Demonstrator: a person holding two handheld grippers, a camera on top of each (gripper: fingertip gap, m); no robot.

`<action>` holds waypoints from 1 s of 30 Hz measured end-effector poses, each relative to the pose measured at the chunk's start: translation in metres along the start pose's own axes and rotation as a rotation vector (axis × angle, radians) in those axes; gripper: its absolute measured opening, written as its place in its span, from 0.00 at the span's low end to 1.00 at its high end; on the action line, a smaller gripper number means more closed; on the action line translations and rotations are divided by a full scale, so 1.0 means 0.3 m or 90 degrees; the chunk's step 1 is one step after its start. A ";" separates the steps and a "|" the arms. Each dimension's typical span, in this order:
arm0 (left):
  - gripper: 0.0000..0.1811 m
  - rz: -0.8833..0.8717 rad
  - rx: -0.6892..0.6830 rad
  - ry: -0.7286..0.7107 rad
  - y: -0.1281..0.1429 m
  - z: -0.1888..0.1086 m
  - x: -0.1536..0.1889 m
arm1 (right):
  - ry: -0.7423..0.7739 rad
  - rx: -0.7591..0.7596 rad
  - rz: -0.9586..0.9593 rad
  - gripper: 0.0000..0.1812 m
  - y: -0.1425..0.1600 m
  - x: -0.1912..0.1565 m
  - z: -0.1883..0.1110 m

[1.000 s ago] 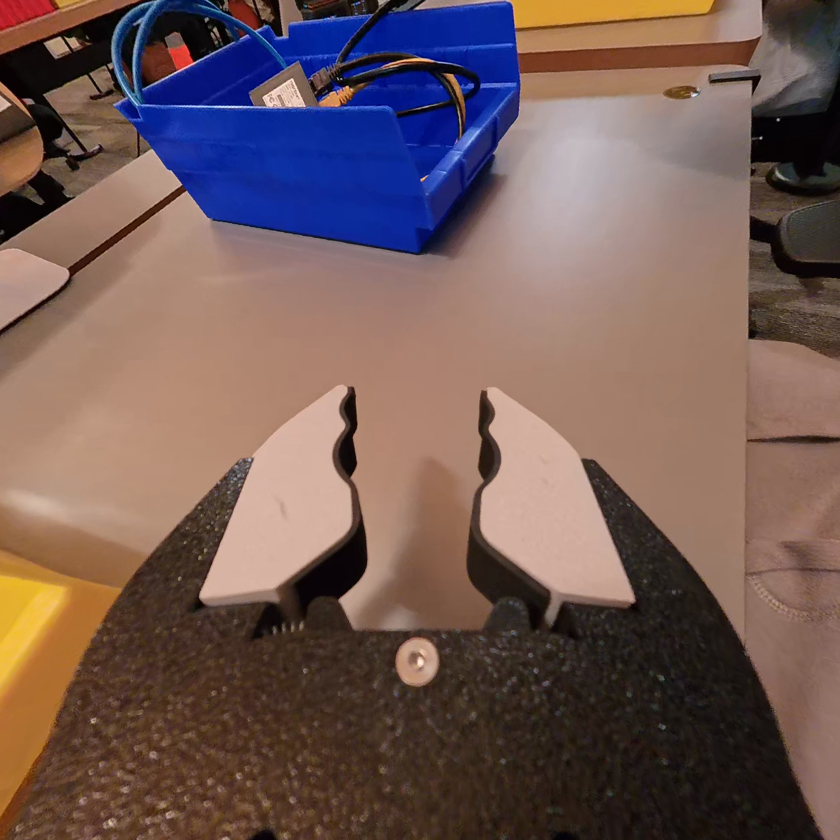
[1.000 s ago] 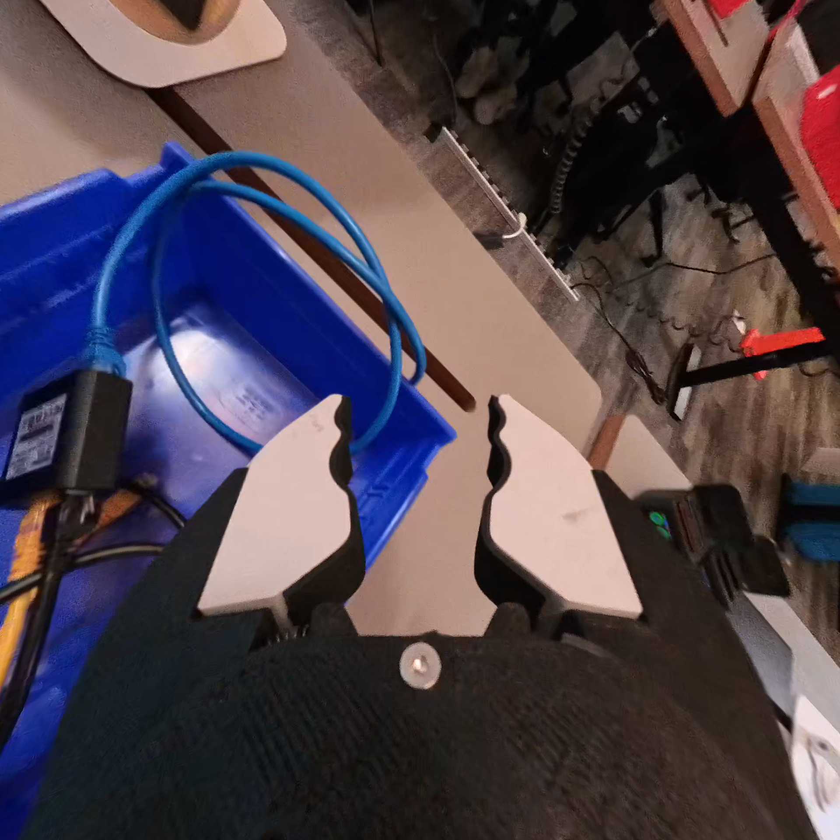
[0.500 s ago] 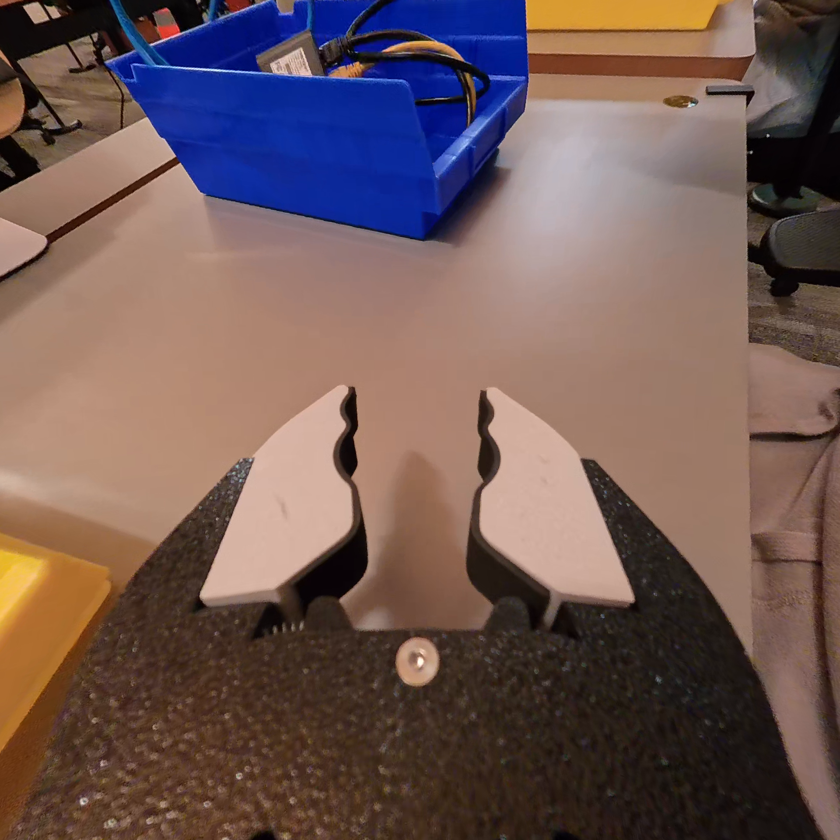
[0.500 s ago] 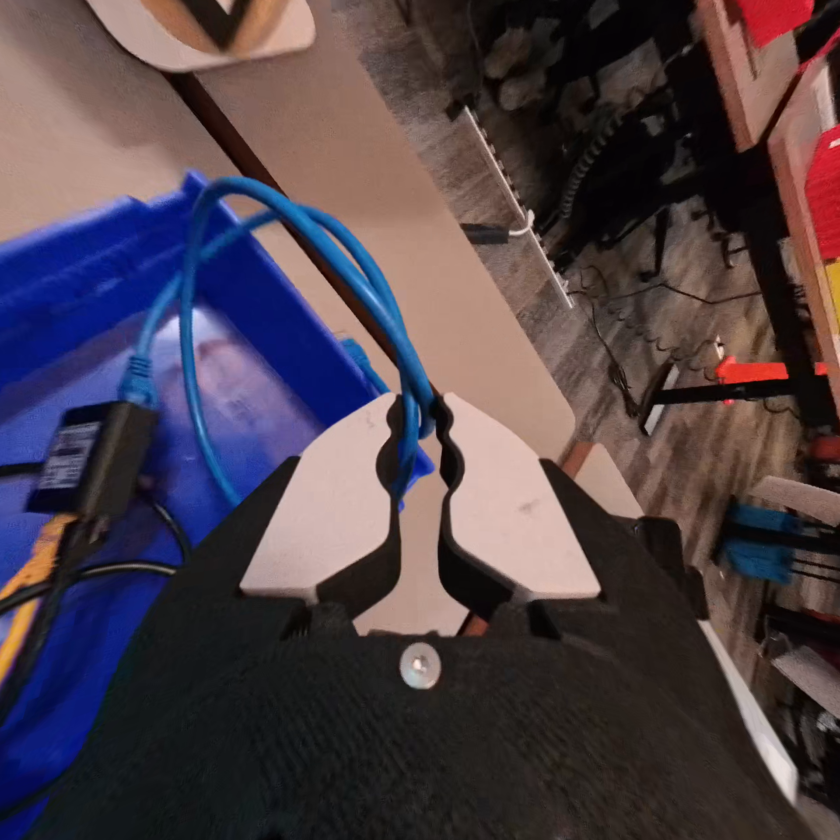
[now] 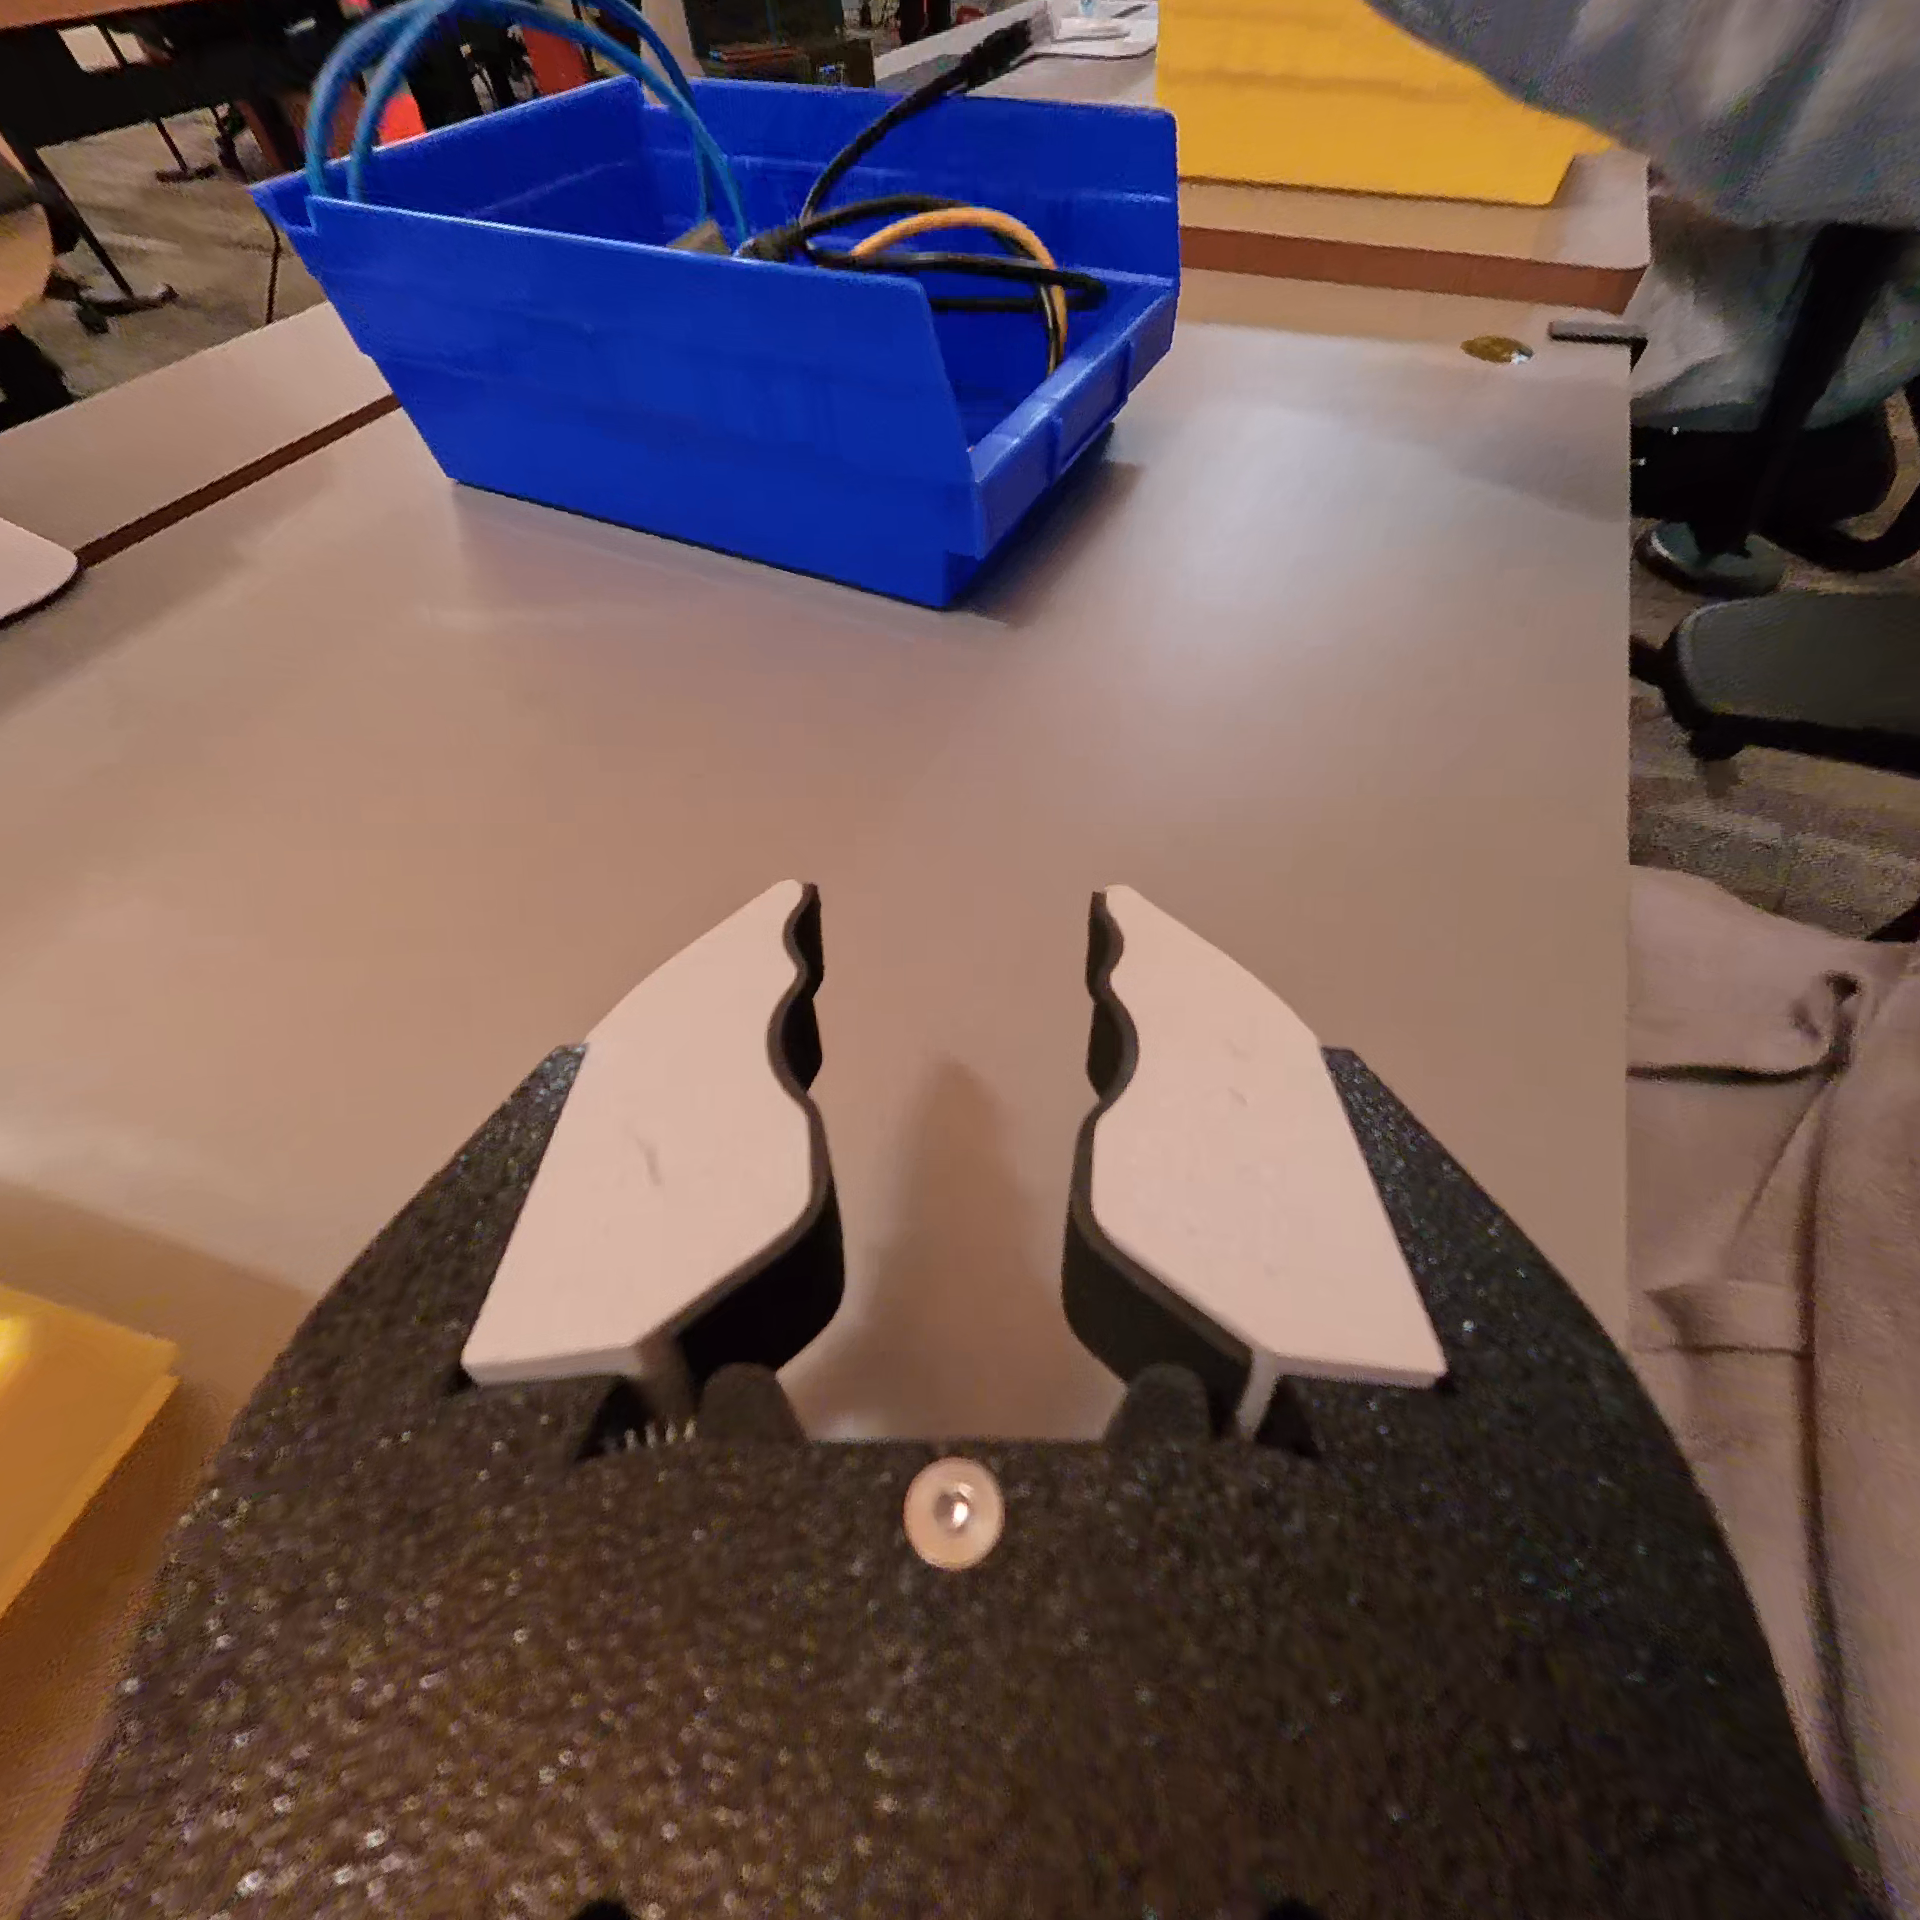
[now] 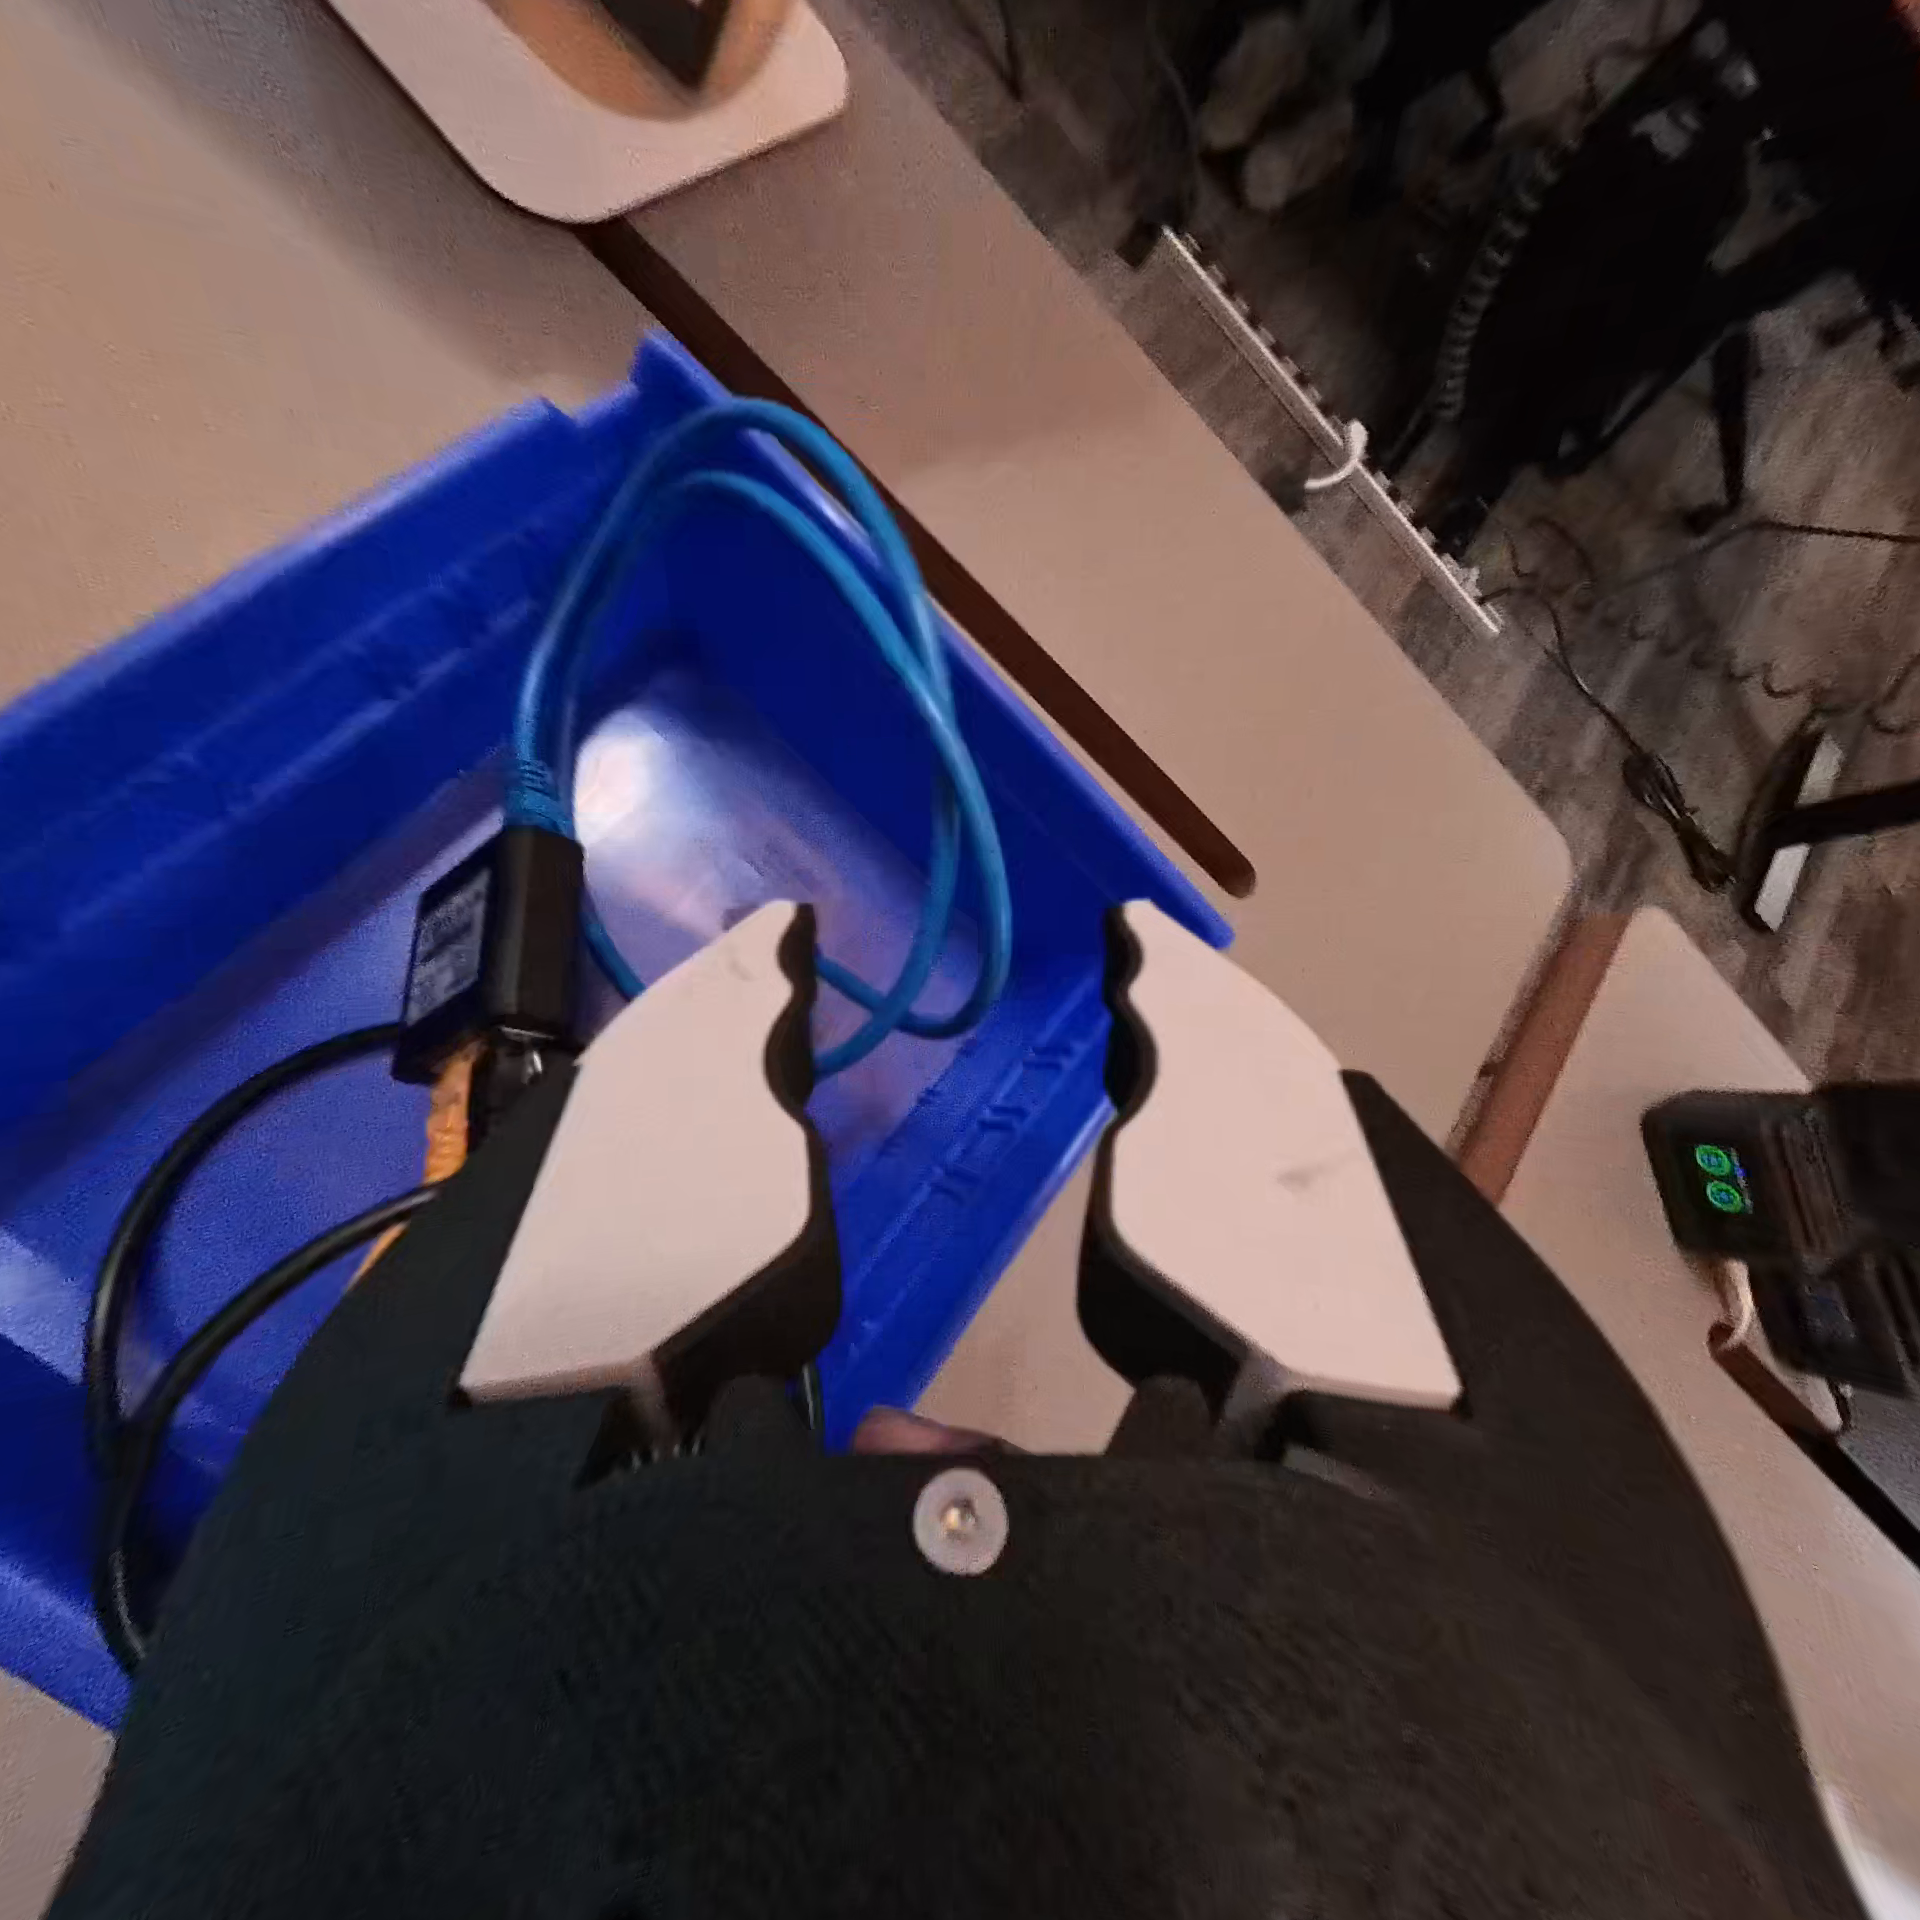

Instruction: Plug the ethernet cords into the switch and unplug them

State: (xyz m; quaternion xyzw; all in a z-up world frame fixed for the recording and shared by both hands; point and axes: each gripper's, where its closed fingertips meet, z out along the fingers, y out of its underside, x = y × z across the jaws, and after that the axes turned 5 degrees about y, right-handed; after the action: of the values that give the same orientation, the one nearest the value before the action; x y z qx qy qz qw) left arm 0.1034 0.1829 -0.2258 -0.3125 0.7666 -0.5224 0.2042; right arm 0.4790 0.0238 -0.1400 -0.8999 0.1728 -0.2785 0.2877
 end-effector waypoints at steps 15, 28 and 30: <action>0.55 -0.214 0.031 -0.148 -0.375 0.477 -0.134 | 0.205 0.191 0.255 0.47 0.342 -0.276 -0.468; 0.13 -0.079 -0.128 -0.323 -0.234 0.578 -0.391 | 0.228 0.235 0.242 0.54 0.252 -0.293 -0.519; 0.13 -0.072 -0.121 -0.302 -0.209 0.512 -0.373 | 0.222 0.250 0.241 0.54 0.231 -0.305 -0.532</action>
State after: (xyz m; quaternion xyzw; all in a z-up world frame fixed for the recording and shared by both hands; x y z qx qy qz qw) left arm 0.2991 0.1406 -0.2259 -0.4864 0.7240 -0.3709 0.3189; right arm 0.3010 -0.0539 -0.1108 -0.7174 0.3270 -0.3982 0.4688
